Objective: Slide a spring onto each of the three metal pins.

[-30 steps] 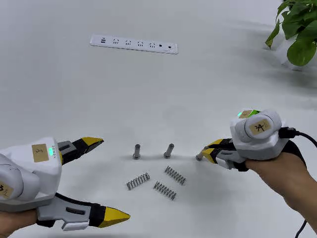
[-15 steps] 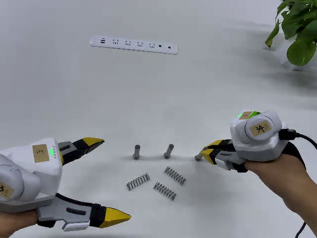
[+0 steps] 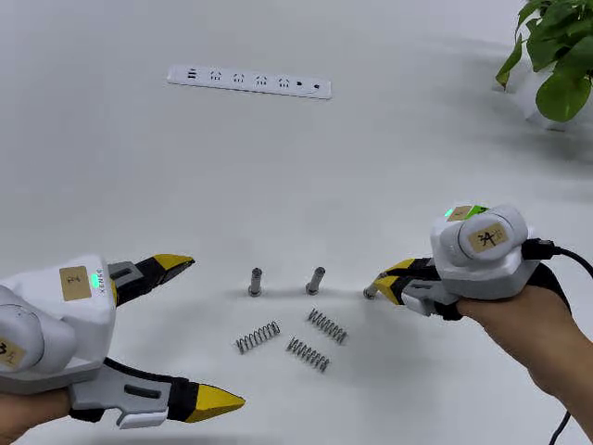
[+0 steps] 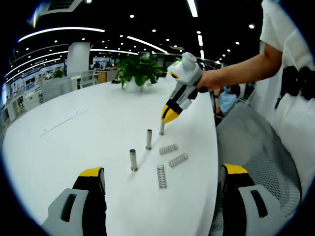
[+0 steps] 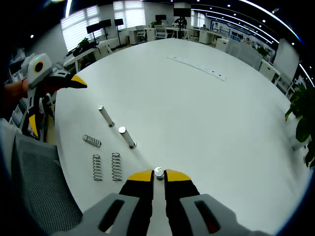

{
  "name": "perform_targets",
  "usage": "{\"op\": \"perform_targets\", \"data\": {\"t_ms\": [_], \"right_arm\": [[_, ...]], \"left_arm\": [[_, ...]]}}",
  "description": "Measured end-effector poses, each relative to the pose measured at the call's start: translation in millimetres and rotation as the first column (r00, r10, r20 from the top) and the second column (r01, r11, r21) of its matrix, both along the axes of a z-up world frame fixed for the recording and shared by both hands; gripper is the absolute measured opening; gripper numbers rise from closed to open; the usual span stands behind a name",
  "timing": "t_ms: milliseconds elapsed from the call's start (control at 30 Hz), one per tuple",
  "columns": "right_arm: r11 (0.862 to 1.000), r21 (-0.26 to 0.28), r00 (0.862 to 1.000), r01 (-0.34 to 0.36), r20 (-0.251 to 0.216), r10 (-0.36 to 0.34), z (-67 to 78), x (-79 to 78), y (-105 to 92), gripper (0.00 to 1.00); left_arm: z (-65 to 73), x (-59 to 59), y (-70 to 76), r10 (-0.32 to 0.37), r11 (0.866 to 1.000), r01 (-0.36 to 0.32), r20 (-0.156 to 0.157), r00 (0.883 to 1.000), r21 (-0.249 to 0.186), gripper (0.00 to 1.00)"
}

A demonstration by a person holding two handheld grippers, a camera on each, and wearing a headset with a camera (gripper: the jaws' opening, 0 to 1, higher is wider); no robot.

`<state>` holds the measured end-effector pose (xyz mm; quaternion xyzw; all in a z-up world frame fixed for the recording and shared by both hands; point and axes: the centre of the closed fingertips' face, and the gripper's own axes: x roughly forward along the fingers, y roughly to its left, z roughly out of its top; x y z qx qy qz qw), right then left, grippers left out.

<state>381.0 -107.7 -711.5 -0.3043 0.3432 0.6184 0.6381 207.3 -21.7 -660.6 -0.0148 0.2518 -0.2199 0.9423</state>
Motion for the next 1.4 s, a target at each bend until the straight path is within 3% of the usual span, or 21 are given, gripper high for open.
{"op": "perform_targets", "data": {"t_ms": [733,1400], "right_arm": [[1.0,0.005,1.0,-0.012,0.004,0.012,0.9,-2.0,-1.1,0.12],[0.999,0.04,1.0,-0.013,0.023,0.012,10.5,-1.8,-5.4,0.23]], "left_arm": [[-7.8,-3.1,5.8,-0.003,1.0,0.003,-0.001,1.0,-0.002,0.99],[-2.0,-2.0,-0.7,-0.007,1.0,0.007,0.0,1.0,0.002,1.0]]}}
